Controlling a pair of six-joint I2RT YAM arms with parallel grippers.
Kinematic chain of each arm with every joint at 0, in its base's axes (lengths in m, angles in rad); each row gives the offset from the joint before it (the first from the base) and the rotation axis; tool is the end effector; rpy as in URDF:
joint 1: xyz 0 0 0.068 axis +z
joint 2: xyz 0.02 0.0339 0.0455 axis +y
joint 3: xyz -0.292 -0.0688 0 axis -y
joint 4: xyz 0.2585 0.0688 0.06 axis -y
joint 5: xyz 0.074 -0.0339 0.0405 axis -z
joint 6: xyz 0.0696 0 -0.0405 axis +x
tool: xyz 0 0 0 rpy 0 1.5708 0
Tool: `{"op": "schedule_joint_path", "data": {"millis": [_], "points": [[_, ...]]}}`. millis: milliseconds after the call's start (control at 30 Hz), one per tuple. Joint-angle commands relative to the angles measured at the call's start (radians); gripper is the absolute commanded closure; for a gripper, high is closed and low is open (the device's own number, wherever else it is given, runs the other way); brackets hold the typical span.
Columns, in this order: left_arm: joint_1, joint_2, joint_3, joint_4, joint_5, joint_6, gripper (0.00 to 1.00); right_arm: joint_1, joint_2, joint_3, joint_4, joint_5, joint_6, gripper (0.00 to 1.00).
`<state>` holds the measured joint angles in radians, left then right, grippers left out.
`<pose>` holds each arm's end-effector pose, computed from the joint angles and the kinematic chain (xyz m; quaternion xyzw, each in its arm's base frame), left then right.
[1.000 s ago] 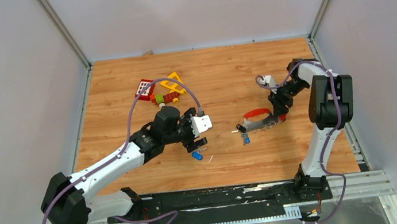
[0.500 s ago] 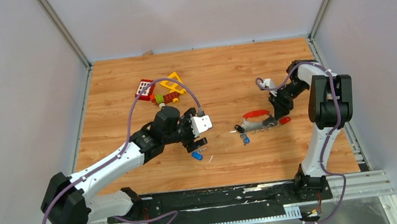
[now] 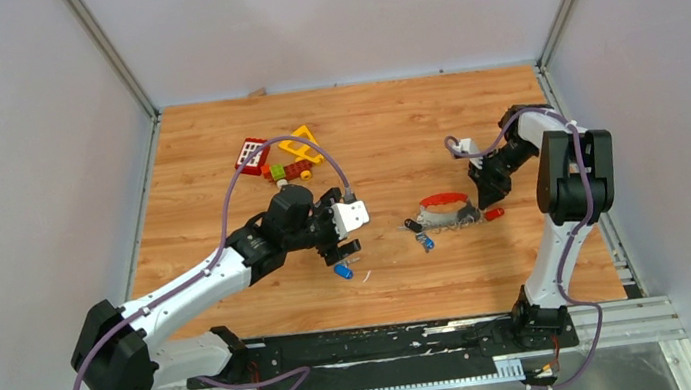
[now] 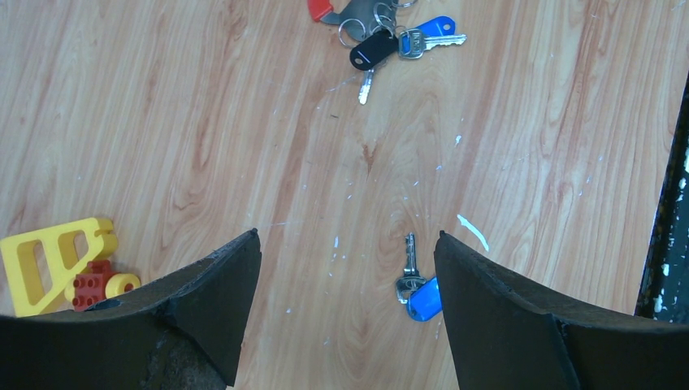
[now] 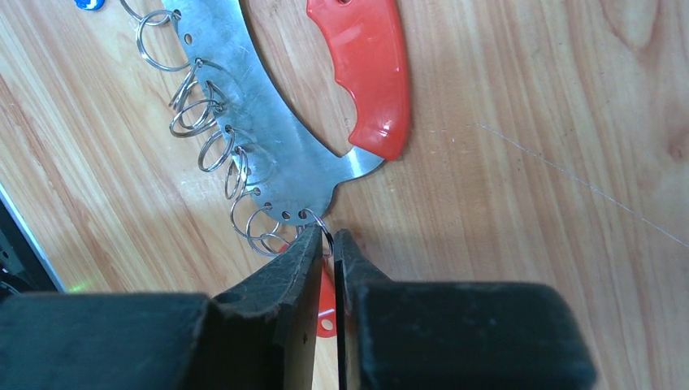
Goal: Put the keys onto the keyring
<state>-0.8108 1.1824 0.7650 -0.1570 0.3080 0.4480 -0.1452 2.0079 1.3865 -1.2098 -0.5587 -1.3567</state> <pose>0.1830 -0.2232 0.2576 0.5702 0.6586 -0.2177 0.4401 0.3561 -0.0148 0.1478 -0.5132 0.8039 0.2850 0.0953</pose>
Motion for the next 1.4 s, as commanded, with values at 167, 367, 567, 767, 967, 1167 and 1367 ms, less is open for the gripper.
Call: {"op": "schedule_joint_path", "data": {"millis": [167,367,567,767,967,1167,1367], "points": [[0.001,-0.020,0.017,0.001,0.006,0.010,0.16,-0.002,-0.052,-0.015,-0.051,-0.049,-0.046,0.89],[0.002,-0.021,0.018,0.003,0.006,0.010,0.16,-0.002,-0.070,-0.026,-0.059,-0.069,-0.049,0.87],[0.001,-0.026,0.015,0.003,0.006,0.011,0.16,-0.001,-0.074,-0.027,-0.067,-0.080,-0.048,0.86],[0.001,-0.027,0.014,0.005,0.008,0.011,0.16,-0.002,-0.077,-0.050,-0.056,-0.076,-0.046,0.86],[0.002,-0.028,0.014,0.005,0.009,0.011,0.16,-0.002,-0.082,-0.069,-0.039,-0.063,-0.042,0.86],[0.001,-0.026,0.014,0.004,0.009,0.010,0.16,-0.002,-0.084,-0.070,-0.015,-0.058,-0.024,0.88],[0.001,-0.024,0.015,0.004,0.011,0.011,0.16,-0.002,-0.080,-0.064,0.002,-0.054,-0.012,0.94]]}}
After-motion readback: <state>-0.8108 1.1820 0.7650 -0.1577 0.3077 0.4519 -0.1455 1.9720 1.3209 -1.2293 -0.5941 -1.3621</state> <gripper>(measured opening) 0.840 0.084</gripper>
